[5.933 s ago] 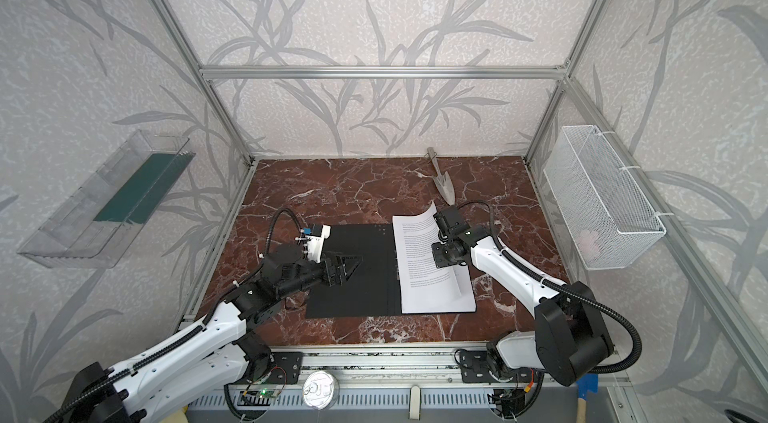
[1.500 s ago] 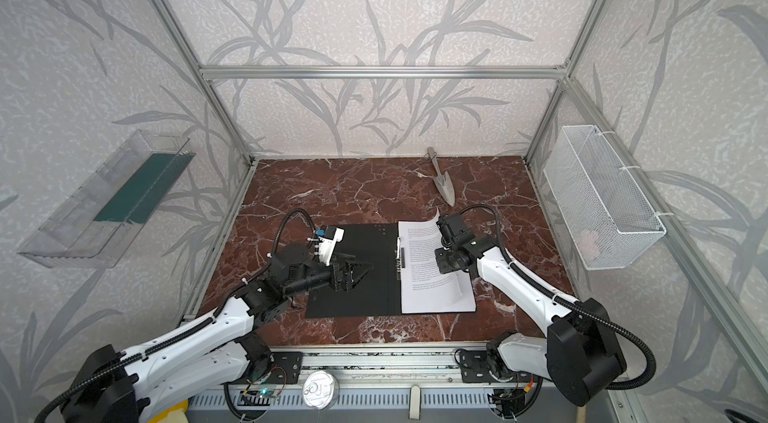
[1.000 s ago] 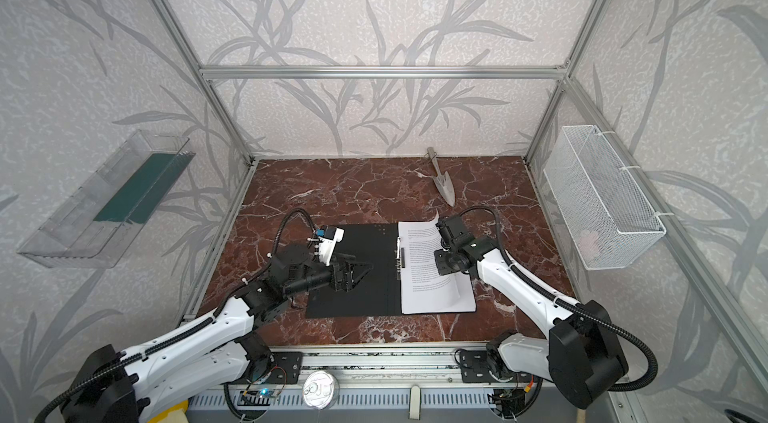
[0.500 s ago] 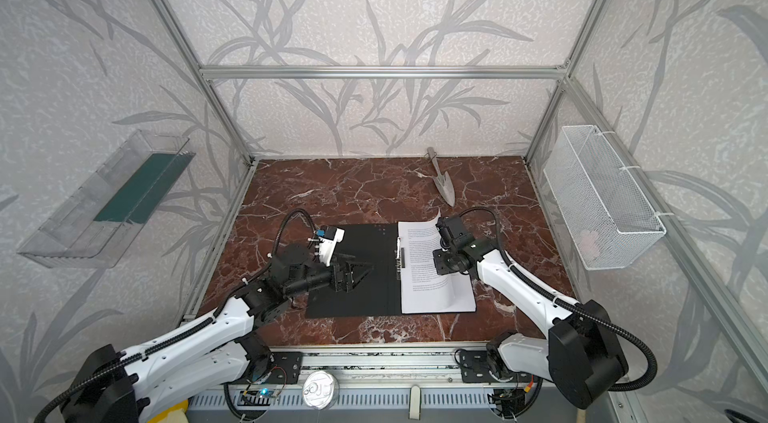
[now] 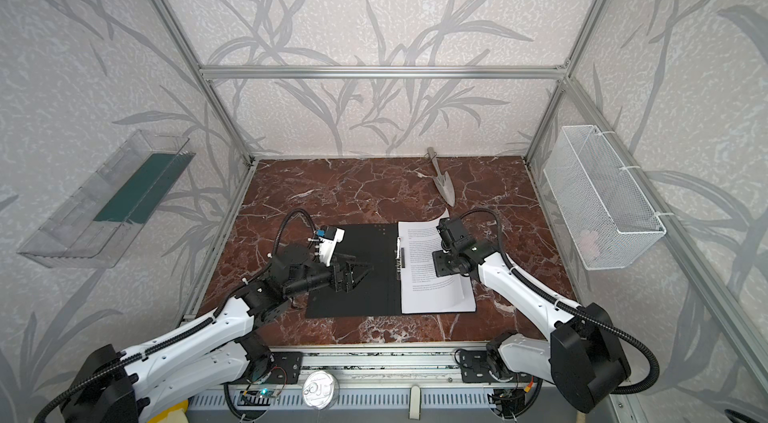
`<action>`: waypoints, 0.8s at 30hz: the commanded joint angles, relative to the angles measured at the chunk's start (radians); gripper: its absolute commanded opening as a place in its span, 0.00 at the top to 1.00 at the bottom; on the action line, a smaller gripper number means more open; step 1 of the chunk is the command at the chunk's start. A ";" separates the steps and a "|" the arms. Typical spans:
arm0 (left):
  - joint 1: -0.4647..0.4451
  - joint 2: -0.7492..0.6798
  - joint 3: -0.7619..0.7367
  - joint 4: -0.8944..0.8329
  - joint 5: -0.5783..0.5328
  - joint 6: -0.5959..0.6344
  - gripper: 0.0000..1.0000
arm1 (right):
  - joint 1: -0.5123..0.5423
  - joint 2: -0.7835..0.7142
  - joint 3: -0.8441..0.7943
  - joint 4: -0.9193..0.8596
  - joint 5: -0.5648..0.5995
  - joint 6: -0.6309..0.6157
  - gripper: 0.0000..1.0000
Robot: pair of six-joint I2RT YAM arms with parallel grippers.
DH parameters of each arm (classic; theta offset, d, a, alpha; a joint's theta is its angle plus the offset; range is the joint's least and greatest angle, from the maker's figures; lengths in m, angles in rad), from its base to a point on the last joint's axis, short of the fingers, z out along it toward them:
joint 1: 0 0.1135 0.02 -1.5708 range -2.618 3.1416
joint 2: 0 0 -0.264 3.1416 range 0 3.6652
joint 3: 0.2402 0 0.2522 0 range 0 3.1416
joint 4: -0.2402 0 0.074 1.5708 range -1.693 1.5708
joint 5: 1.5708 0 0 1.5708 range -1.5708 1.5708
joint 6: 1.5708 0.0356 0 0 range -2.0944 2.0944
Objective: Put the files into the folder
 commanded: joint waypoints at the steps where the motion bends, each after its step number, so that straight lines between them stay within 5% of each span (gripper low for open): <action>1: -0.004 0.001 0.037 -0.002 -0.013 0.020 0.01 | 0.004 -0.050 -0.029 0.029 0.064 0.025 0.33; 8: -0.006 -0.005 0.038 -0.008 -0.017 0.018 0.01 | 0.003 -0.161 -0.060 0.073 0.193 0.067 0.22; 11: -0.007 0.009 0.041 -0.011 -0.020 0.013 0.01 | 0.003 -0.205 -0.058 0.139 0.123 0.062 0.01; 24: -0.006 0.299 0.155 -0.151 -0.025 -0.018 0.01 | 0.030 0.181 0.080 0.497 -0.293 0.063 0.01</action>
